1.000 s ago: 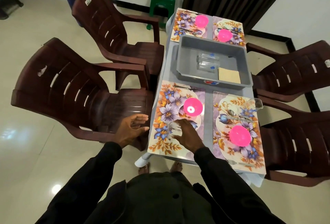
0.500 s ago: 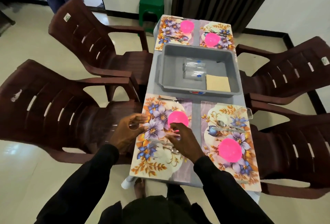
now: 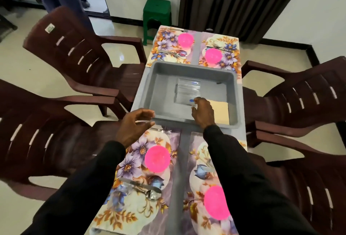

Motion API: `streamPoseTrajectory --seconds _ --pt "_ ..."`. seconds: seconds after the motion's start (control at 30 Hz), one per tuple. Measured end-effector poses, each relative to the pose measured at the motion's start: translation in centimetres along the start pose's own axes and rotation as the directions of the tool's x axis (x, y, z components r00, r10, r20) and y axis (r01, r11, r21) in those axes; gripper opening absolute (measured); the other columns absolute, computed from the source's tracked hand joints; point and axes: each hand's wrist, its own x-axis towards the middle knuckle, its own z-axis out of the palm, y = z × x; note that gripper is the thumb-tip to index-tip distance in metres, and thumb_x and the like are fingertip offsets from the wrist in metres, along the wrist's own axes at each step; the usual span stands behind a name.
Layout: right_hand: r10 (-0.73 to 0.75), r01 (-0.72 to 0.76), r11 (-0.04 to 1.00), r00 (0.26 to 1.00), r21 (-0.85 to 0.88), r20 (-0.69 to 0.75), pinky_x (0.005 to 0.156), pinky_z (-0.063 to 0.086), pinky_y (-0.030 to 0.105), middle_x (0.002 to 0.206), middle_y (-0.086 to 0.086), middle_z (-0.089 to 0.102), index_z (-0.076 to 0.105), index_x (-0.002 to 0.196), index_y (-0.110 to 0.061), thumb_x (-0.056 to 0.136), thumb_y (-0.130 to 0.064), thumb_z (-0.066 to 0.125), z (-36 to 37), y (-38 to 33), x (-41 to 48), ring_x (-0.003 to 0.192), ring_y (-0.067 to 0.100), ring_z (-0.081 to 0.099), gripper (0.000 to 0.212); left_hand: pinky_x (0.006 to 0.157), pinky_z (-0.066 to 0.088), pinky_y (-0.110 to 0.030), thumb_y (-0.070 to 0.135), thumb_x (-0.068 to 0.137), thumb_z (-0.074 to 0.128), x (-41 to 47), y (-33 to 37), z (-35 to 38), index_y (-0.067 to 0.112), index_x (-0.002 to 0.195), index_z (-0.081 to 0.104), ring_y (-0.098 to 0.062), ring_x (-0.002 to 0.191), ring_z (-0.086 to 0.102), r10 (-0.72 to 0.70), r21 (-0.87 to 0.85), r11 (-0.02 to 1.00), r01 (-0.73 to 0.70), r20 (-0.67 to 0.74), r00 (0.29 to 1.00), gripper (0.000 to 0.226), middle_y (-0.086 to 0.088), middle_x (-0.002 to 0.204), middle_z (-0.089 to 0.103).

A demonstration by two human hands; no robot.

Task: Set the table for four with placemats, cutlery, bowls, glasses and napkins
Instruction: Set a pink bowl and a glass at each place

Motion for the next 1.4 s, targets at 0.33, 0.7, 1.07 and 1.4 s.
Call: streamPoseTrajectory --seconds 0.33,0.7,1.07,1.4 --pt "-0.134 0.245 0.859 0.955 -0.449 0.263 0.096 0.047 0.047 0.137 0.023 0.048 0.051 0.133 -0.001 0.085 -0.008 0.072 2.9 1.8 10.6 0.124 0.040 0.048 0.053 0.096 0.058 -0.041 0.002 0.084 0.080 1.5 -1.1 0.4 0.015 0.112 0.073 -0.016 0.105 0.072 -0.105 -0.017 0.994 0.104 -0.095 0.990 0.032 0.001 0.108 0.077" --pt "-0.131 0.279 0.792 0.947 -0.542 0.295 0.094 0.040 0.050 0.133 0.015 0.047 0.058 0.124 -0.010 0.075 -0.030 0.085 4.9 1.6 12.2 0.122 0.036 0.043 0.059 0.097 0.058 -0.041 0.005 0.089 0.076 2.8 -1.2 0.6 0.013 0.115 0.071 -0.016 0.108 0.071 -0.147 -0.012 0.989 0.147 -0.103 0.984 0.028 0.002 0.112 0.076" --pt "-0.512 0.311 0.828 0.760 0.467 0.401 0.105 0.047 0.030 0.129 -0.002 0.053 0.059 0.129 -0.019 0.074 -0.022 0.091 0.4 -5.6 9.5 0.120 0.014 0.055 0.064 0.101 0.051 -0.022 0.034 0.073 0.092 7.8 0.4 2.1 0.033 0.149 0.043 -0.007 0.131 0.052 -0.047 -0.036 0.998 0.043 -0.133 0.990 0.091 0.008 0.150 0.047" --pt "-0.674 0.609 0.738 0.651 0.290 0.349 0.098 0.053 0.035 0.130 0.007 0.055 0.054 0.133 -0.014 0.080 -0.039 0.084 -3.6 -8.6 8.4 0.112 0.020 0.056 0.066 0.096 0.049 -0.032 0.045 0.069 0.090 10.2 1.5 1.3 0.016 0.132 0.057 -0.017 0.114 0.056 0.083 0.433 0.900 -0.039 -0.085 0.993 0.077 -0.003 0.124 0.061"
